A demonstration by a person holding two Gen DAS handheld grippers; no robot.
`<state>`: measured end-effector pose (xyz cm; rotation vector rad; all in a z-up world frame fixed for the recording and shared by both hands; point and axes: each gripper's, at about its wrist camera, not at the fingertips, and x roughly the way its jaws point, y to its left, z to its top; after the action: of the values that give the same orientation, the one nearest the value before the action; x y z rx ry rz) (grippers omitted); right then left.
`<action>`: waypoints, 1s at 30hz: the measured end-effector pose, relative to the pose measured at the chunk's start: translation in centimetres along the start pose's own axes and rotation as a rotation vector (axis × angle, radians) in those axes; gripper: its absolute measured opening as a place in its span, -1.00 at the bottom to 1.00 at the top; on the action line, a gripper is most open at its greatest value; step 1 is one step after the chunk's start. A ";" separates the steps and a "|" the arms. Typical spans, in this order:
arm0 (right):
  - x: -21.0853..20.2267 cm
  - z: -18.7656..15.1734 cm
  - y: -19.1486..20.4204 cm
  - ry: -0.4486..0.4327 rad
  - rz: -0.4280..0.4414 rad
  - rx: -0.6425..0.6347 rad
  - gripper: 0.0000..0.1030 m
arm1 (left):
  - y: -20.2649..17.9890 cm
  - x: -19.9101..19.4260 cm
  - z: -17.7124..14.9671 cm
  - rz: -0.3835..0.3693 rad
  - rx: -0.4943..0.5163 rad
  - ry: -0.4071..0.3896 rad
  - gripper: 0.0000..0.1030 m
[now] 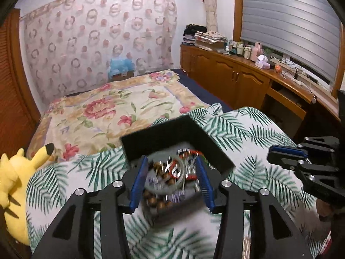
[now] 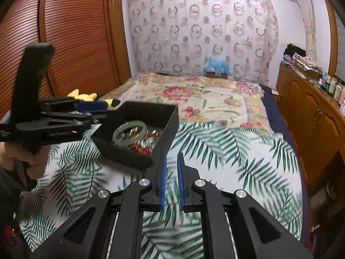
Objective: Organize jewelry
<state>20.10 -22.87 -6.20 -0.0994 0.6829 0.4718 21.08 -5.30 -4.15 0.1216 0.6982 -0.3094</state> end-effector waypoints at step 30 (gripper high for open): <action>0.8 -8.1 5.4 0.192 0.103 -0.095 -0.56 | -3.4 -6.3 -11.5 -0.030 -0.051 0.086 -0.09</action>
<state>13.44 -19.67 -12.60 -0.2012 0.8572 0.5992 8.39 -4.54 -8.82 0.0766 0.7927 -0.3159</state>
